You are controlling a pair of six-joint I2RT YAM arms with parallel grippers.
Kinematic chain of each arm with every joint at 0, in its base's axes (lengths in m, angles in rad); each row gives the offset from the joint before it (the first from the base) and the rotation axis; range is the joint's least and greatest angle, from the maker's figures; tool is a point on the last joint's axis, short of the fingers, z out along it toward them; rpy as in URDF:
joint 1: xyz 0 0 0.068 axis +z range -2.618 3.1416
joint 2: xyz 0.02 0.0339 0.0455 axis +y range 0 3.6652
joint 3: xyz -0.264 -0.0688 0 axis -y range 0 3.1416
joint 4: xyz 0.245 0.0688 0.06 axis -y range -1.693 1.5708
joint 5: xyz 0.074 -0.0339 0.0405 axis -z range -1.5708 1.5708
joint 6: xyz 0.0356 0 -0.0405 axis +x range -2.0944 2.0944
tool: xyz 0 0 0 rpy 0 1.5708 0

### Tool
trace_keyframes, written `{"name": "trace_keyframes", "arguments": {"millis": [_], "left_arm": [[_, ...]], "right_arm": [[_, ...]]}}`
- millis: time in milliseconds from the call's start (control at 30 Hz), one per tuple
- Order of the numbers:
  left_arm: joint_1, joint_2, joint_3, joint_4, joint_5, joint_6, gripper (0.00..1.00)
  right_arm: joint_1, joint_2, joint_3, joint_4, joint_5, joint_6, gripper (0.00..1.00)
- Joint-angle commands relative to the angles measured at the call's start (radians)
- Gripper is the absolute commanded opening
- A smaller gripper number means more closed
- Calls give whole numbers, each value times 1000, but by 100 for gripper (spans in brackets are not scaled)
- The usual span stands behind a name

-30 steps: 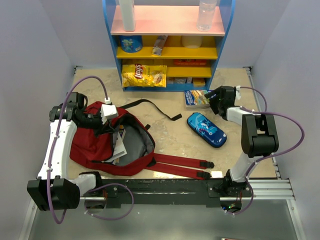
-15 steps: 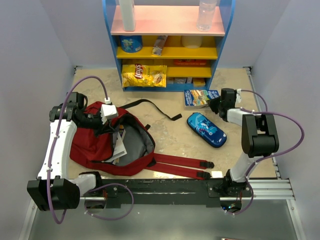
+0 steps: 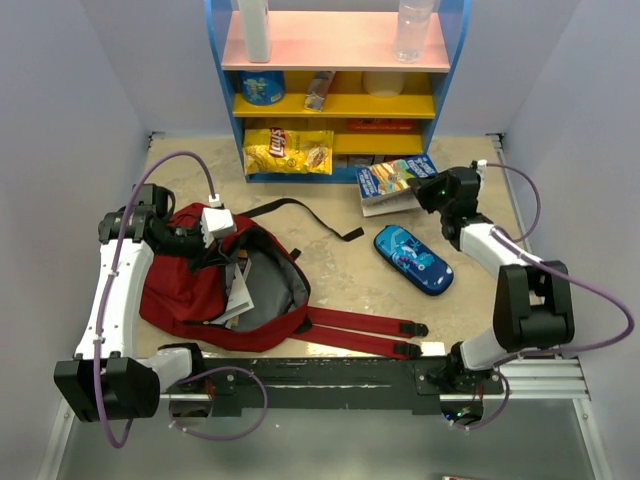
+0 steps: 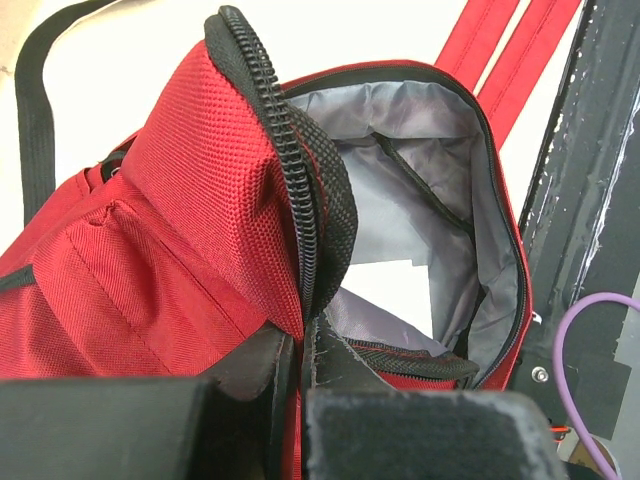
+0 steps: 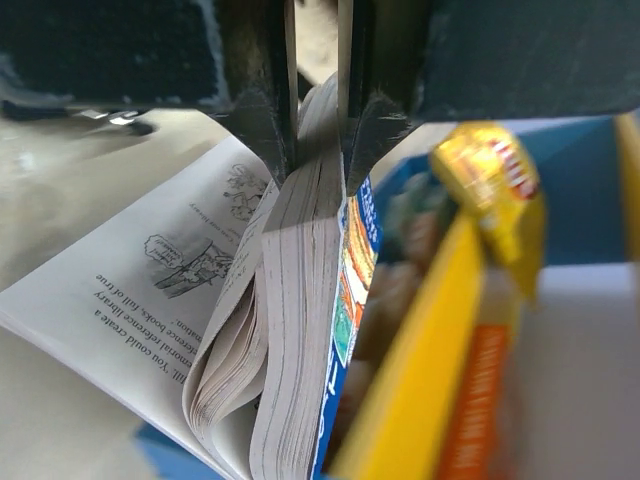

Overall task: Pack the student bag
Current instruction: Pick up the book from the center of the board, then place the book in the student bag.

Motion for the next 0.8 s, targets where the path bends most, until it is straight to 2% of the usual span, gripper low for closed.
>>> {"name": "trace_keyframes", "arguments": {"millis": [0,133,200,267,400,667,767], "left_arm": [[-6,-27,45,38,52,-4,0],[-6,-47,33,69,58,-41,0],[1,-62,-2,133,68,-75,0],[2,-79,-17,159,78,-87,0],[1,-87,15,164,79,-115,0],[-1,-142,12,187,72,-150,0],[1,-139,12,150,71,-132,0]], "right_arm": [[27,-128,61,135,-76,51,0],[63,-230,49,84,-136,77,0],[102,-287,12,101,-188,107,0],[159,-358,14,8,-197,79,0],[227,-450,-31,-71,-333,76,0],[374,-635,-130,-279,-384,16,0],[405,-671,-175,-275,-403,40,0]]}}
